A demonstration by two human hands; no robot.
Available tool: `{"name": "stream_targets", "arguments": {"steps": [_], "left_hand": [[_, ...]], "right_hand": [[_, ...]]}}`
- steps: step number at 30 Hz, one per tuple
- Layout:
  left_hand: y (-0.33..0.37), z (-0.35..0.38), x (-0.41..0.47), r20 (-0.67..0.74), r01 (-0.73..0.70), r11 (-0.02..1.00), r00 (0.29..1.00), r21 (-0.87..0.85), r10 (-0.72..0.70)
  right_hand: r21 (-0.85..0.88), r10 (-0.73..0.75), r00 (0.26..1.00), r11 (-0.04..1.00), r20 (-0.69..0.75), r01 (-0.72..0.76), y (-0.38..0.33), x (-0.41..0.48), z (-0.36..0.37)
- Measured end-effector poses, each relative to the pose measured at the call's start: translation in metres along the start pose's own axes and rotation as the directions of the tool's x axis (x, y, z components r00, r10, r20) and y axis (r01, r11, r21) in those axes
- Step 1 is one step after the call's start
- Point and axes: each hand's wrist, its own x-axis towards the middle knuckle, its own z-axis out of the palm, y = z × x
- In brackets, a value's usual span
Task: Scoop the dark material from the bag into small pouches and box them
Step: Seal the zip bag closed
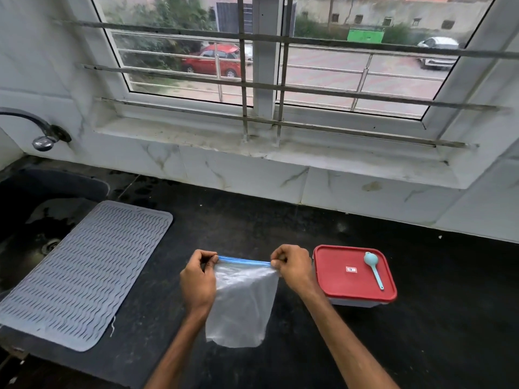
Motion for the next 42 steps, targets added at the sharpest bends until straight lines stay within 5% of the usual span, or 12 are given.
{"name": "stream_targets", "arguments": {"steps": [6, 9, 11, 14, 18, 23, 31, 37, 42], "left_hand": [[0.000, 0.048, 0.043, 0.139, -0.052, 0.988, 0.990, 0.142, 0.032], [0.002, 0.064, 0.043, 0.232, -0.307, 0.938, 0.935, 0.159, 0.267], [-0.015, 0.079, 0.030, 0.423, -0.513, 0.830, 0.817, 0.221, 0.392], [-0.059, 0.099, 0.009, 0.665, -0.554, 0.792, 0.696, 0.257, 0.272], [-0.097, 0.109, -0.004, 0.711, -0.620, 0.708, 0.661, 0.339, 0.238], [-0.104, 0.118, 0.007, 0.671, -0.620, 0.668, 0.702, 0.412, 0.238], [-0.106, 0.111, 0.034, 0.672, -0.590, 0.679, 0.716, 0.437, 0.189], [-0.088, 0.110, 0.021, 0.626, -0.624, 0.653, 0.726, 0.428, 0.284], [-0.107, 0.106, 0.001, 0.604, -0.546, 0.679, 0.775, 0.491, 0.185]], "right_hand": [[-0.305, -0.139, 0.986, 0.946, -0.088, 0.106, 0.020, 0.057, 0.017], [-0.408, -0.181, 0.974, 0.906, -0.139, 0.111, 0.033, 0.077, 0.033], [-0.444, -0.216, 0.955, 0.890, -0.204, 0.106, 0.039, 0.075, 0.054], [-0.360, -0.193, 0.965, 0.925, -0.180, 0.117, 0.047, 0.045, 0.099], [-0.329, -0.046, 0.992, 0.944, -0.116, 0.005, 0.068, 0.027, 0.148], [-0.474, -0.025, 0.971, 0.875, -0.236, -0.092, 0.081, 0.035, 0.140], [-0.518, -0.078, 0.990, 0.855, -0.121, 0.004, 0.093, 0.056, 0.124], [-0.452, -0.038, 0.977, 0.890, -0.211, -0.063, 0.061, 0.041, 0.146], [-0.507, -0.037, 0.976, 0.859, -0.214, -0.079, 0.074, 0.026, 0.152]]}}
